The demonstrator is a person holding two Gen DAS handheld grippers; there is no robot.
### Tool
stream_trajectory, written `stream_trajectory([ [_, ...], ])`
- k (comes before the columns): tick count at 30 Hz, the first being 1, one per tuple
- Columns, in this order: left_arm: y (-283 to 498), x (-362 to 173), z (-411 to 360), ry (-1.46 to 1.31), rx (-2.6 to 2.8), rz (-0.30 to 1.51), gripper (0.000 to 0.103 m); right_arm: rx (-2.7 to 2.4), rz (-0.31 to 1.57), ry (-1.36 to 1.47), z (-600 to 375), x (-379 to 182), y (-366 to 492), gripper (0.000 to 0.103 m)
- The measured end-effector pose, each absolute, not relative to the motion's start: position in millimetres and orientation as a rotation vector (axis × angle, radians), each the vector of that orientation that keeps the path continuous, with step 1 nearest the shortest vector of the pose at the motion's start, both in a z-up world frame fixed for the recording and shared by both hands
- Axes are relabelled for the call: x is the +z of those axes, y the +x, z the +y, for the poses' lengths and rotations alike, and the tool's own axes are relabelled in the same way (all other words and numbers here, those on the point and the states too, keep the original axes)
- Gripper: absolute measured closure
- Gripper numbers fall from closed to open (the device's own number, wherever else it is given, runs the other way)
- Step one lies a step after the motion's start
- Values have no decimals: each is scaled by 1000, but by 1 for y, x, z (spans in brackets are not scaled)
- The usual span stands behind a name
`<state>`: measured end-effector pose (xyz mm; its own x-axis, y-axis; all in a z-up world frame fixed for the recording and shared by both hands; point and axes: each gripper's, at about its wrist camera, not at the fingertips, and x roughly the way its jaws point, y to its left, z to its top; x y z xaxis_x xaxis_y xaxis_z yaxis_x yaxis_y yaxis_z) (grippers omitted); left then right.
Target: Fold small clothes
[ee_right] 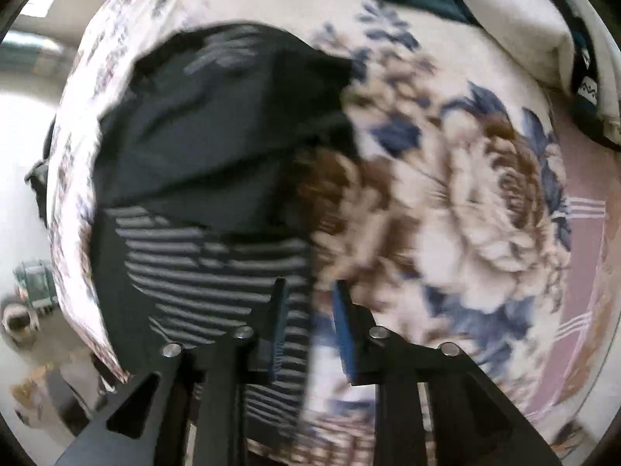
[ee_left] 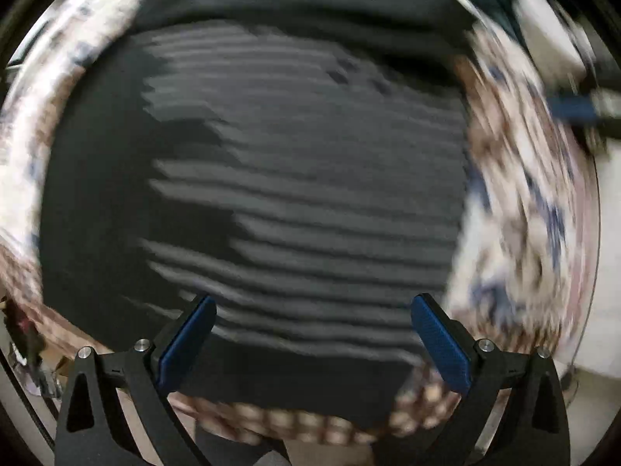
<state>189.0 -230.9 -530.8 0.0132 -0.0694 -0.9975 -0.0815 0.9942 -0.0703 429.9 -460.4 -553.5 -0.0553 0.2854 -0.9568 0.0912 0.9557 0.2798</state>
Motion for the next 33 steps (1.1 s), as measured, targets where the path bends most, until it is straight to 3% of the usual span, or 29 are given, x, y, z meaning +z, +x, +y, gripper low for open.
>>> stream_trajectory([
  [1, 178, -542, -252, -80, -13, 1572, 0, 181, 1645, 314, -473, -561, 430, 78],
  [5, 157, -572, -300, 8, -75, 1575, 0, 277, 1655, 443, -509, -582, 449, 56],
  [8, 153, -596, -320, 62, -72, 1574, 1, 325, 1622, 495, -529, -598, 487, 55],
  [11, 156, -602, -327, 100, -70, 1512, 9, 353, 1590, 565, -535, -619, 543, 55],
  [13, 159, -598, -329, 101, -76, 1477, 35, 372, 1580, 606, -534, -629, 571, 55],
  [14, 160, -595, -328, 103, -76, 1462, 44, 390, 1582, 627, -532, -636, 587, 55],
  [16, 165, -586, -325, 92, -67, 1445, 83, 424, 1616, 659, -524, -656, 615, 55],
  [18, 169, -579, -319, 70, -55, 1432, 98, 464, 1660, 674, -512, -672, 630, 55],
  [22, 177, -564, -297, -28, -41, 1418, 99, 531, 1690, 710, -486, -700, 645, 56],
  [24, 177, -553, -289, -57, -35, 1410, 99, 532, 1659, 735, -476, -702, 646, 85],
  [29, 175, -512, -253, -175, 8, 1367, 99, 522, 1626, 731, -454, -678, 645, 89],
  [33, 174, -473, -222, -210, 51, 1296, 99, 528, 1590, 672, -437, -625, 652, 89],
])
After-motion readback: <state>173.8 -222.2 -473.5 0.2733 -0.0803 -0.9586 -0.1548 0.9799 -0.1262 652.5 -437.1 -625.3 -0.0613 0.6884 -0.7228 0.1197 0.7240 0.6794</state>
